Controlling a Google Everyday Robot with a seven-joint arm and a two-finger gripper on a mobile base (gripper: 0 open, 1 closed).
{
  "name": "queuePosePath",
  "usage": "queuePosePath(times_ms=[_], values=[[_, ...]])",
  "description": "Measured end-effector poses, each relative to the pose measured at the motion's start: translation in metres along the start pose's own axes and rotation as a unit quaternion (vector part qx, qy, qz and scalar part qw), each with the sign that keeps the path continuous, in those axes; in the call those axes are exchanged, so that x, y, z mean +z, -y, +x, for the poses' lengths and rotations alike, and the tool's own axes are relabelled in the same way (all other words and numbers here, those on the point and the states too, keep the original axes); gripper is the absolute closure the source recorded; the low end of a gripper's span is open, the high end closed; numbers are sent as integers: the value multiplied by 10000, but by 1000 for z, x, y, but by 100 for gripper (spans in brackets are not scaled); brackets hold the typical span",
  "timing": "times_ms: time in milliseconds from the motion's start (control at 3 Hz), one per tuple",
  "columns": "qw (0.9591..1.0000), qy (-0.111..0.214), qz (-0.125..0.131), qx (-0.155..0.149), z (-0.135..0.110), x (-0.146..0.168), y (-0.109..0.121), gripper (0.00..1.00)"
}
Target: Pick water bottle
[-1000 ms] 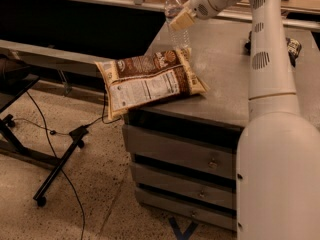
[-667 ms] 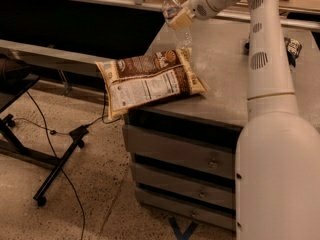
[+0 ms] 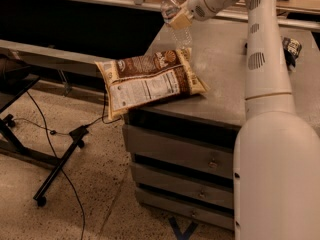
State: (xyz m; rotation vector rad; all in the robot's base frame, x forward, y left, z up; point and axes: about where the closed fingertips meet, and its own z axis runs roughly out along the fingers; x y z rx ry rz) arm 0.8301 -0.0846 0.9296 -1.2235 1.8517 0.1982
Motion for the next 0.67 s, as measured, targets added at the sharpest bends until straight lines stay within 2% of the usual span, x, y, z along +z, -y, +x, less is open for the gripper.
queuePosePath(times_ms=[333, 667], values=[[9992, 331, 124, -176, -42, -30, 4, 100], [9992, 331, 124, -175, -42, -30, 4, 100]])
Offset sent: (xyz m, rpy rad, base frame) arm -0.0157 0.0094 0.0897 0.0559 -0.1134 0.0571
